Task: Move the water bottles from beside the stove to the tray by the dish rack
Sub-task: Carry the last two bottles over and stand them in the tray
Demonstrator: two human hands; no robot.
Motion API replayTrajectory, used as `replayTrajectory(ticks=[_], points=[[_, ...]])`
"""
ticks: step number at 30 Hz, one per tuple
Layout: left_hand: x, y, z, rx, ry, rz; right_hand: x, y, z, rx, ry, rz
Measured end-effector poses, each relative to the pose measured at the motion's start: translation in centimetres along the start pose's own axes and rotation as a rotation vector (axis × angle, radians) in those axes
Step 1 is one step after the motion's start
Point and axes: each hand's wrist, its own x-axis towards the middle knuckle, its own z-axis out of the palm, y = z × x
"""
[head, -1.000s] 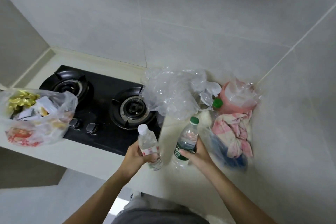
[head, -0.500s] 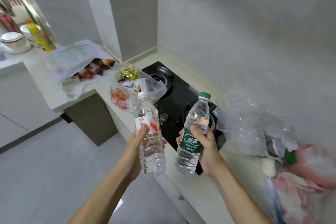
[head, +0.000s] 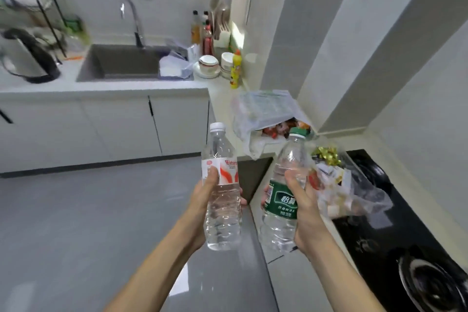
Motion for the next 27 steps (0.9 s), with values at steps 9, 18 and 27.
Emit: replayTrajectory(ticks=[9, 18, 27], points=[[0.7, 11.2, -14.0, -0.061, 0.283, 0.25, 11.7, 4.7, 20.4, -0.01, -0.36, 0.134], [6.0, 23.6, -26.9, -0.098, 0.611, 0.382, 24.2, 7.3, 40.4, -0.121, -0.647, 0.184], [5.0, 35.4, -39.8, -0.133, 0.925, 0.537, 30.1, 11.1, 62.2, -0.257, -0.911, 0.26]])
